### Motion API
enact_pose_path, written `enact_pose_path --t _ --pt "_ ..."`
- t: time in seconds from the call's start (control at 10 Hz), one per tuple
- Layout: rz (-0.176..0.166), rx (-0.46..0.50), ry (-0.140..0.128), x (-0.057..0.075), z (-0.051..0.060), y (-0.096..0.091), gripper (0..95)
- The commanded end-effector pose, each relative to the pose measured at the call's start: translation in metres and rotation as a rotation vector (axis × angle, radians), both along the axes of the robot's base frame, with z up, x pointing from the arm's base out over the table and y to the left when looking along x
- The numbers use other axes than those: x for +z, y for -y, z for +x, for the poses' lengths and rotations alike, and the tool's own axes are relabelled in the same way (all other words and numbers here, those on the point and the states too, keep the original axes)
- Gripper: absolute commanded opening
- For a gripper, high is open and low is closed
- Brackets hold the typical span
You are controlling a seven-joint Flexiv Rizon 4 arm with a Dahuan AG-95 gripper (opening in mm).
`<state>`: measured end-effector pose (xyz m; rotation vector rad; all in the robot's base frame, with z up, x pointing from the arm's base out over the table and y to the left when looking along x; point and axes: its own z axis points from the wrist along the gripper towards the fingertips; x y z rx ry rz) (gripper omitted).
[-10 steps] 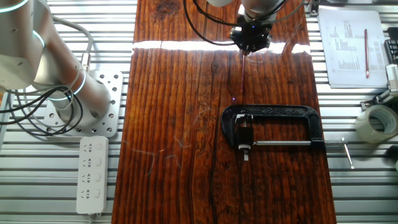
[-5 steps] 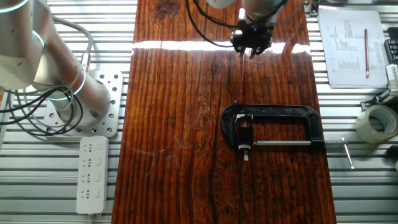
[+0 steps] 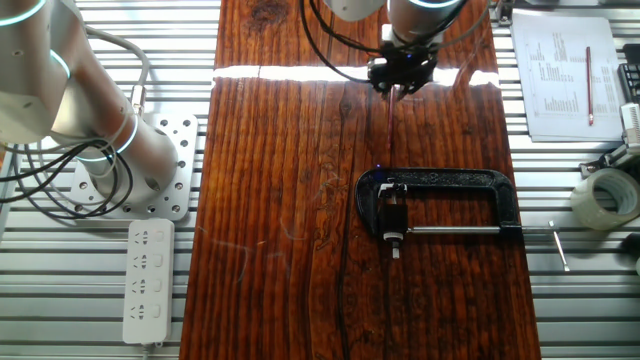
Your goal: Insert the pencil into the pencil sharpener
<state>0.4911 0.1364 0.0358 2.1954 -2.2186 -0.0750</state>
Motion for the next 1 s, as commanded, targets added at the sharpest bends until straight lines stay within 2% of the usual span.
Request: enact_pose_path --t 0.1,0.3,0.5,0.6,0.7,1.0 --pt "0.004 -0.036 0.008 -0.0015 -0.0024 0.0009 19.0" --pt "0.051 -0.078 -0.008 -0.0015 -0.0024 0.0009 19.0" --pt "-0.010 -0.081 -0.014 -0.0015 -0.0024 0.0009 19.0" --pt "-0.028 -0.067 -0.011 -0.0015 -0.0024 0.0009 19.0" --pt "-0.011 -0.076 -0.011 -0.0015 -0.0024 0.0009 19.0" --pt "-0.012 -0.057 -0.009 -0.0045 0.0045 0.0031 19.0"
